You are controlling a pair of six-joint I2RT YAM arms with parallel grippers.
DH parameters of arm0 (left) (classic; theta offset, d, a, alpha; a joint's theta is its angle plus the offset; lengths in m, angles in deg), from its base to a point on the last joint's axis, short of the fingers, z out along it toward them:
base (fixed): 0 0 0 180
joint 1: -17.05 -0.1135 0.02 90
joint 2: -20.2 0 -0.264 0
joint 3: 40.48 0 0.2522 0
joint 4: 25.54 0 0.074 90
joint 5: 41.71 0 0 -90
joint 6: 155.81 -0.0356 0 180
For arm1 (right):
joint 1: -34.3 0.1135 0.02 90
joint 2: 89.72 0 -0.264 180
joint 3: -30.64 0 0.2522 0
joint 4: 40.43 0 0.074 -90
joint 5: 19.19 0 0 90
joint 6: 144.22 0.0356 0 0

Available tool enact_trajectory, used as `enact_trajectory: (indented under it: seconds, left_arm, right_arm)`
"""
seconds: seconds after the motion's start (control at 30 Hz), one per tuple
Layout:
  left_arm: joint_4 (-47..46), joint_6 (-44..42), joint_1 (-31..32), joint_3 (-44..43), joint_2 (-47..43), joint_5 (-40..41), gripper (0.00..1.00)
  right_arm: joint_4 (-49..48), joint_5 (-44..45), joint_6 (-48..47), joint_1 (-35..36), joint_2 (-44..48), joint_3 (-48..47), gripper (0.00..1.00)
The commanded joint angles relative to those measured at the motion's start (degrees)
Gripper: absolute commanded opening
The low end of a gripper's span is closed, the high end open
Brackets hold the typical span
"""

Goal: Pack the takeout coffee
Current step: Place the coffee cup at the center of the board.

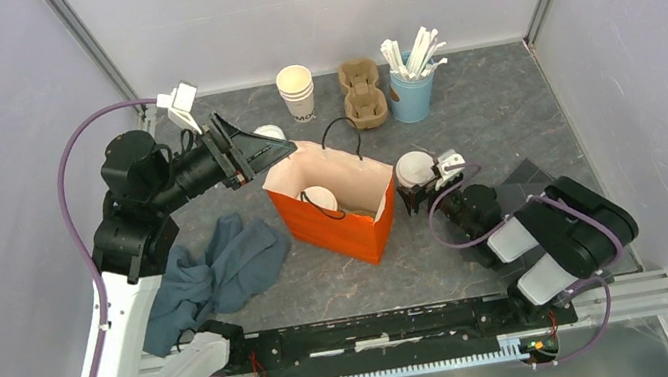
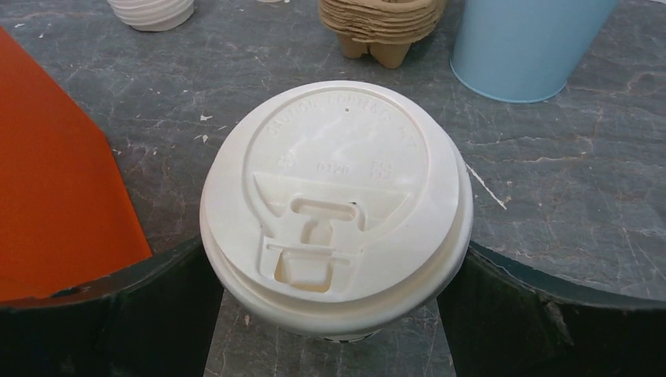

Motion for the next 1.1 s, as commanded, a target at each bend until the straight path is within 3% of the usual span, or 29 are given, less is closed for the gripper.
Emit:
enact_trajectory:
  seconds: [0.0, 0.4, 0.6, 0.67, 0.73, 0.87, 1.07]
  left_arm:
    - [-1.42, -2.61, 0.02, -0.46, -0.55, -1.89, 0.8]
    - [-4.57, -2.38, 0.03, -1.7, 0.43, -1.23, 0.81]
    - [-5.17, -3.03, 0.02, -1.88, 0.84, -0.79, 0.81]
    - [-5.43, -3.05, 0.02, -1.83, 0.92, -0.42, 0.81]
    - [-5.46, -3.12, -0.04, -1.84, 0.99, -0.15, 0.81]
    - [-6.42, -3.05, -0.02, -2.07, 1.75, -0.22, 0.81]
    - [-8.27, -2.87, 0.05, -2.42, 2.39, -0.48, 0.81]
  right_arm:
    - [8.28, 2.94, -0.75, 1.23, 6.28, -0.29, 0.98]
    - [49.17, 5.17, 6.26, 2.14, 29.0, -2.22, 0.98]
    - [83.65, 6.03, 9.11, 1.88, 37.96, -19.44, 0.98]
    - [94.31, 6.98, 8.34, -0.43, 36.99, -27.67, 0.98]
    - [100.76, 1.45, 7.25, -4.33, 34.65, -34.74, 0.98]
    - [107.65, -11.91, 4.07, -11.26, 26.31, -46.39, 0.98]
    - [111.27, -20.97, -0.86, -12.52, 15.49, -57.61, 0.98]
